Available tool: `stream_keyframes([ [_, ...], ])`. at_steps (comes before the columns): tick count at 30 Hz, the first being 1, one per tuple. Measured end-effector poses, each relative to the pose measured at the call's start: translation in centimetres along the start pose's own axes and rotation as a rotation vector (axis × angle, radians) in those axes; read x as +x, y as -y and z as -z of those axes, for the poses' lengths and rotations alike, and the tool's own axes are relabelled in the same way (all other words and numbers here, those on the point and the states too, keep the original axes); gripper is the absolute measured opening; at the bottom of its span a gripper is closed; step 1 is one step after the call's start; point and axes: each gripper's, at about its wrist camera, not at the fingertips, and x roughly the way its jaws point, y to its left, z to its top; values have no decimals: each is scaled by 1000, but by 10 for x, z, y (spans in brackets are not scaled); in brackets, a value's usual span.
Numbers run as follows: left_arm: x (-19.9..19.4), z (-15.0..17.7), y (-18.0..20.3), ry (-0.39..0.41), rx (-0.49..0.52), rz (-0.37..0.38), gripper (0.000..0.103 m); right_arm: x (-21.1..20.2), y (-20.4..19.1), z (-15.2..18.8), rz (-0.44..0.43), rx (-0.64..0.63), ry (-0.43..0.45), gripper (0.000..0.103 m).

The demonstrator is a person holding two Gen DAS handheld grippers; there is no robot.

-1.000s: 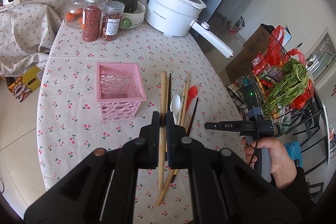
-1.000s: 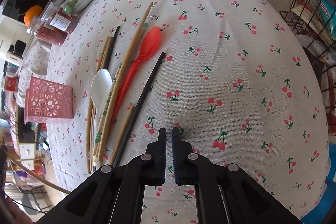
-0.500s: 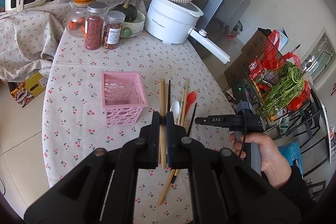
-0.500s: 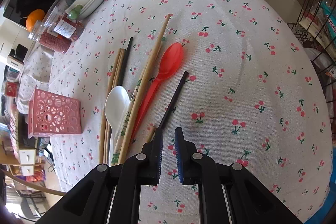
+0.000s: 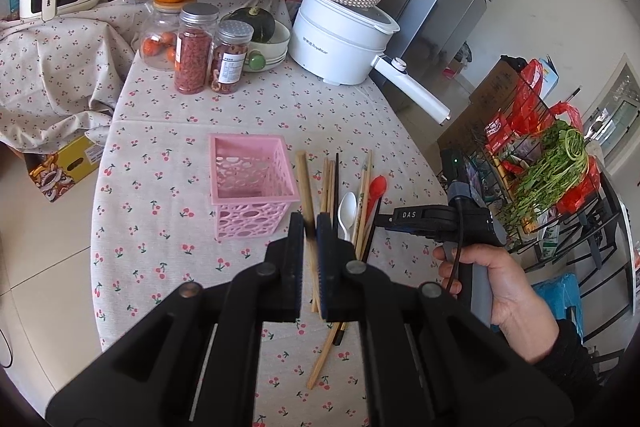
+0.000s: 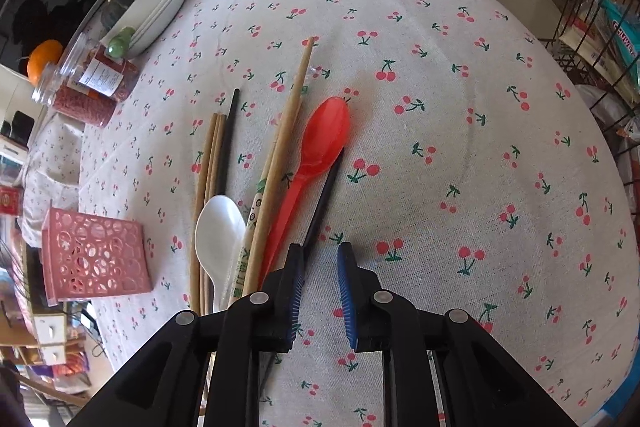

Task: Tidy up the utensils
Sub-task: 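Grasp a black chopstick with the right tool while the left holds the wooden chopstick raised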

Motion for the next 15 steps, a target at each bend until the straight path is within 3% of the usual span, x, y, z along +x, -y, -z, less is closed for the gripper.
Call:
stream_keyframes([
  [7, 3, -2, -1, 0, -2, -9, 7, -2, -6, 2, 84, -47, 29, 14],
  [11, 3, -2, 1, 1, 2, -7, 7, 1, -22, 7, 177, -159, 46, 10],
  [15, 1, -1, 2, 2, 4, -1, 7, 2, -18, 6, 162, -167, 35, 5],
])
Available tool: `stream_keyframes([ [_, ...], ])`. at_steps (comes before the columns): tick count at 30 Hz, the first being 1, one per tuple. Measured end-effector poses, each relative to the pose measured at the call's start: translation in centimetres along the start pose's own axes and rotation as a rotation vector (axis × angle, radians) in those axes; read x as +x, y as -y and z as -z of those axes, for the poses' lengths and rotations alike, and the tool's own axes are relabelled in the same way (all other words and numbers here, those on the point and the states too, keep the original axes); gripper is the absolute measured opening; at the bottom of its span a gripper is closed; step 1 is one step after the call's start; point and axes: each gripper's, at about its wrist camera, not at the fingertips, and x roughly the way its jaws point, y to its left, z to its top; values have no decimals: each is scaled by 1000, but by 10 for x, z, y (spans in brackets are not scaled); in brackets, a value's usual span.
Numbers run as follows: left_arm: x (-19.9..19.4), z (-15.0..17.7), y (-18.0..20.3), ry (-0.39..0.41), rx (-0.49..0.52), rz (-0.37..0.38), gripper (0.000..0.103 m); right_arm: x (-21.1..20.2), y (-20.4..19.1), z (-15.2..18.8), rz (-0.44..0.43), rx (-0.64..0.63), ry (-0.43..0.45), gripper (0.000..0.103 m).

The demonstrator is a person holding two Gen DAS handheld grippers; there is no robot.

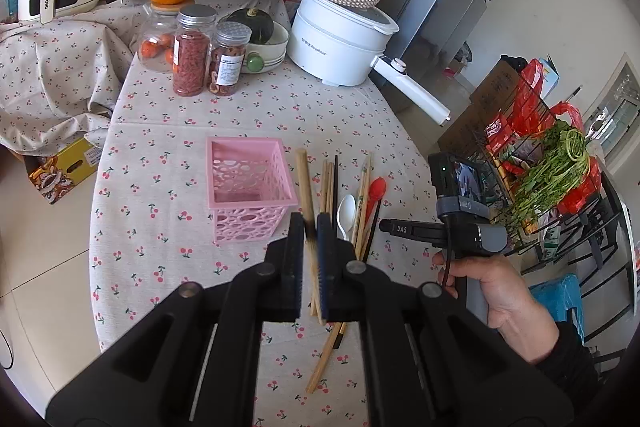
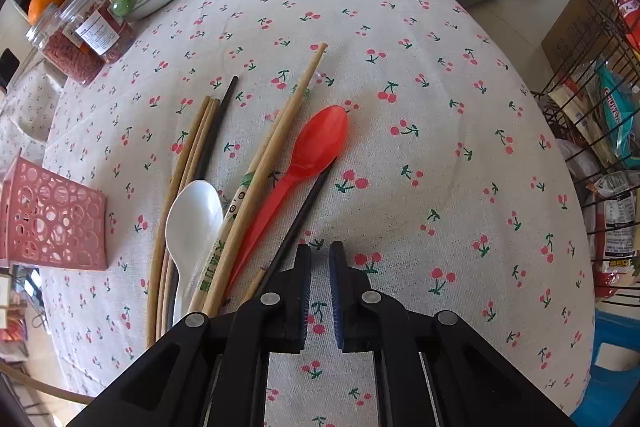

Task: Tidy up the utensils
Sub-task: 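Grasp a black chopstick with the right tool while the left holds the wooden chopstick raised, then lower the wooden chopstick into the pink basket and open the left tool while the right lifts the black chopstick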

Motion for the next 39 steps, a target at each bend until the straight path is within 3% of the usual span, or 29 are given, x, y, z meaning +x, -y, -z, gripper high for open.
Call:
stream_keyframes([
  [5, -2, -1, -2, 4, -2, 3, 7, 0, 10, 0, -33, 14, -23, 5],
  [6, -3, -1, -2, 6, -2, 3, 7, -1, 13, 0, -53, 29, -33, 9],
  [11, -4, -1, -2, 7, -1, 4, 7, -7, 37, 3, -250, 157, -90, 25],
  [19, -2, -1, 3, 7, 20, 4, 7, -3, 23, 1, -190, 132, -76, 26],
  [28, -3, 0, 4, 8, 28, 4, 7, 1, -32, 3, 86, -66, 24, 25],
  [34, -4, 1, 5, 15, 29, -2, 6, 2, -35, 2, 55, -88, 44, 11],
  [39, -7, 0, 6, 38, 25, 8, 6, -7, -6, 1, -98, 11, 71, 6],
])
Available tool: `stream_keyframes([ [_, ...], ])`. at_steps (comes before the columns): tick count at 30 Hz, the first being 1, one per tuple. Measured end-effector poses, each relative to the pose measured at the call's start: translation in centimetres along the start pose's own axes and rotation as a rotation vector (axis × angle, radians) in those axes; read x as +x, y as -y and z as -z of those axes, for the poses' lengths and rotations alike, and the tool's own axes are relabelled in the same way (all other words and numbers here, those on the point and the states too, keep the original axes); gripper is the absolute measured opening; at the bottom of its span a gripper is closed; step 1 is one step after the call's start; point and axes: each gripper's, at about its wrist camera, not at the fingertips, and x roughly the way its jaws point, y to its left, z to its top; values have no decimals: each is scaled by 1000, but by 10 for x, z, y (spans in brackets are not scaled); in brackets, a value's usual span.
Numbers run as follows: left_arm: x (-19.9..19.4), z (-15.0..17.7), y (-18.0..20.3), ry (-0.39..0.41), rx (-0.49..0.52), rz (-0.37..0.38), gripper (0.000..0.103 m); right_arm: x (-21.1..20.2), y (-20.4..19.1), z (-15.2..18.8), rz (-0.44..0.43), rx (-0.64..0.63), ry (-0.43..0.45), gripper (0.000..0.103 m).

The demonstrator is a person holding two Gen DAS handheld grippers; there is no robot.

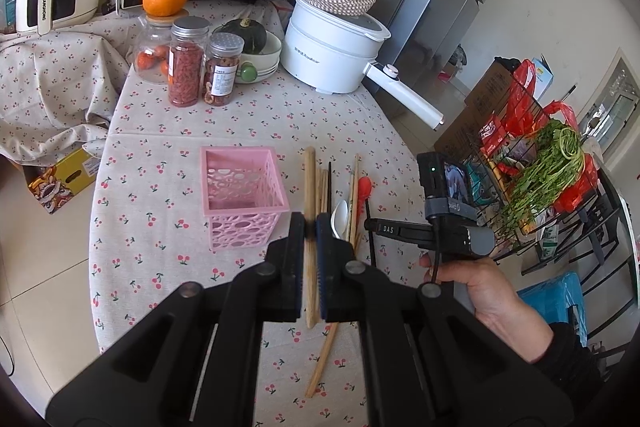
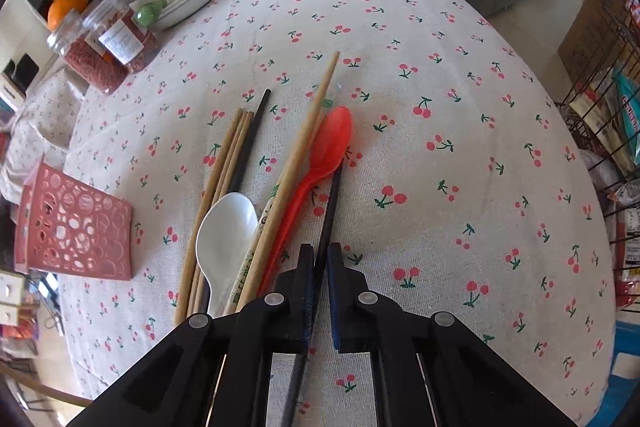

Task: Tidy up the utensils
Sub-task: 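Lower the wooden chopstick into the pink basket and open the left tool while the right lifts the black chopstick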

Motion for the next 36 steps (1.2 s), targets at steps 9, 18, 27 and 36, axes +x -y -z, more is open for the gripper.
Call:
stream_keyframes([
  [9, -22, -6, 16, 109, 56, 0, 6, -97, 7, 14, -214, -38, 255, 5],
  [18, -37, -8, 22, 210, 76, 2, 6, -172, -8, 43, -370, -163, 455, 5],
  [27, -60, -17, 23, 321, 78, -15, 6, -207, -21, 50, -413, -217, 553, 5],
  [36, -80, -38, 17, 466, 91, -113, 6, -224, -42, 41, -438, -262, 591, 5],
])
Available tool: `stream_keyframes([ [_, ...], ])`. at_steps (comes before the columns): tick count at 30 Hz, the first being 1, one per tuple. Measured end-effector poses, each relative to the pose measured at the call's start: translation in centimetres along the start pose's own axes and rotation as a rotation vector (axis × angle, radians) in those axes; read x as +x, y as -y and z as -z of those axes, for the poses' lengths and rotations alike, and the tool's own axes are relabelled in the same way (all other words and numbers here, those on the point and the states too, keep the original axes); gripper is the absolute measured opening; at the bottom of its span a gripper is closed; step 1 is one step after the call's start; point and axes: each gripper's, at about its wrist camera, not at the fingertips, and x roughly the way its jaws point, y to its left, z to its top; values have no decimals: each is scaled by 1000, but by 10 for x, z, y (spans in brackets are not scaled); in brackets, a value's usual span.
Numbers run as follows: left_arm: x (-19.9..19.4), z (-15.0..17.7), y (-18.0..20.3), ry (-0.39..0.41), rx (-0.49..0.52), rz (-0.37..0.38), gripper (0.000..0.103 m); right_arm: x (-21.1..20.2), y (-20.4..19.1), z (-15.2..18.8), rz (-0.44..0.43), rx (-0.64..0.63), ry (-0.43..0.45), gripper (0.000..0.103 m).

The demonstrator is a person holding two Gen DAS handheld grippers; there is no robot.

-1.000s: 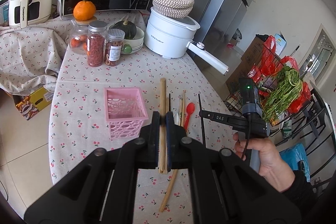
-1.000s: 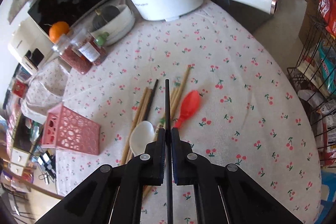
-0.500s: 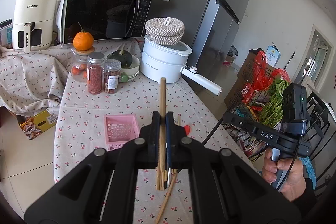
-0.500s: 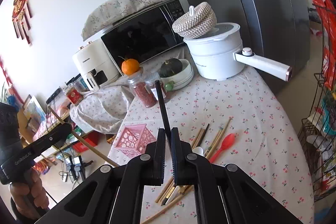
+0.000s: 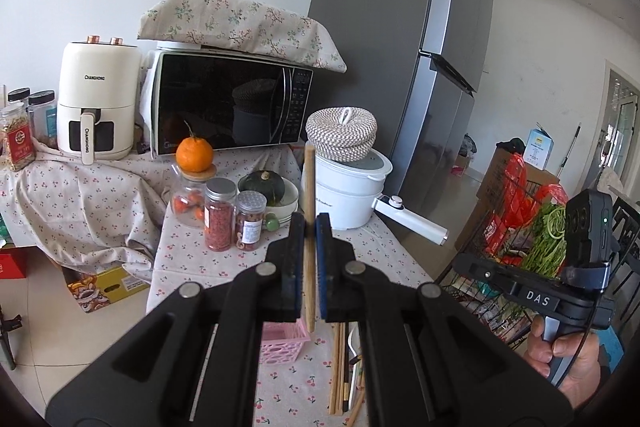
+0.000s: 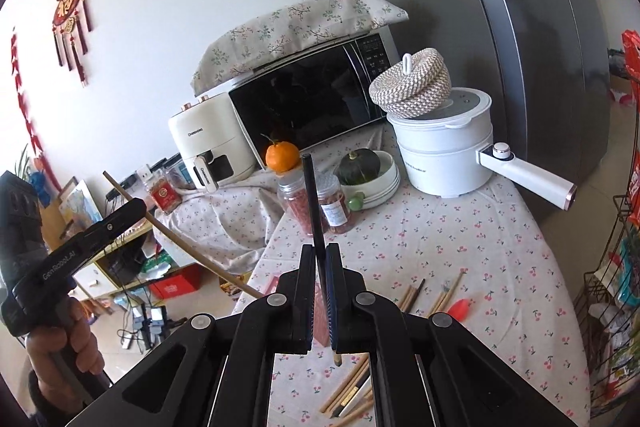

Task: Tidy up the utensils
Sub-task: 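Lower the wooden chopstick into the pink basket and open the left tool while the right lifts the black chopstick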

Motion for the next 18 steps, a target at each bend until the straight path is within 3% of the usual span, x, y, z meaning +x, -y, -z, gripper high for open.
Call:
stream_keyframes([
  [6, 23, 2, -7, -13, 23, -70, 6, 2, -9, -4, -21, -8, 4, 5],
  [10, 57, 12, -18, -94, 25, -111, 6, 2, -13, -10, -34, -9, 15, 5],
  [18, 101, 27, -35, -222, -31, -110, 6, 2, -23, -19, -58, -12, 46, 5],
])
